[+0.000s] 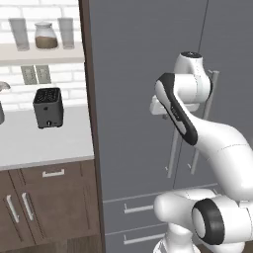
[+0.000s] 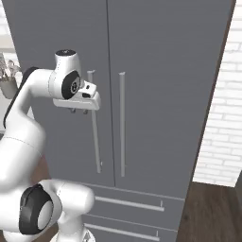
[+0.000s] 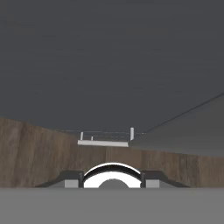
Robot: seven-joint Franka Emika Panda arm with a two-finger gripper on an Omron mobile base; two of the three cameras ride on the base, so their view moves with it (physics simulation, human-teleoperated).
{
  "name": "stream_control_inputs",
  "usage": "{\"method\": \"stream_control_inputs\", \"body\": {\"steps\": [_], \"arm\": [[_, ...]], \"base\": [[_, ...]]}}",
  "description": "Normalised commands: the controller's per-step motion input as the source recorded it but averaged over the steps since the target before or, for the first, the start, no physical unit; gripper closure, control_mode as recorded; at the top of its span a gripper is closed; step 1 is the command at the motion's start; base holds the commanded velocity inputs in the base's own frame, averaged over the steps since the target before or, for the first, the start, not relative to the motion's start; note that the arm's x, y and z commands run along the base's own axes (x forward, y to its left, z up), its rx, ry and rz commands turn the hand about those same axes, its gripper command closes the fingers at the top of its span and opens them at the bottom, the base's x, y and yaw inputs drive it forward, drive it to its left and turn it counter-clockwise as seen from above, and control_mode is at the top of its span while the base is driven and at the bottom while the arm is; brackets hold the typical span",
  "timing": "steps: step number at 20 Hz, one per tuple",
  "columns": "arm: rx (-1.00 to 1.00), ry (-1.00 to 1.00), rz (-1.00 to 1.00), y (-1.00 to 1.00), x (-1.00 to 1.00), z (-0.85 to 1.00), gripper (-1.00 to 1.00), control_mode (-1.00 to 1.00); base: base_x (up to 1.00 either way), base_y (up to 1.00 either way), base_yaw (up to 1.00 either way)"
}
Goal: Take the strawberry from the fridge and place it on top of the pancake, located on the dining counter.
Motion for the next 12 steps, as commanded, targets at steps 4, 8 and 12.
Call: {"method": "stream_control_inputs", "body": {"steps": [4,8,12], "arm": [[0.0,0.0,0.0,0.0,0.0,0.0,-1.0,1.0],[0.0,0.0,0.0,0.0,0.0,0.0,-1.0,1.0],[0.0,0.0,0.0,0.0,0.0,0.0,-1.0,1.0]], "base": [[0.0,0.0,0.0],[0.0,-0.29,0.0],[-0.03,-0.59,0.0]]}}
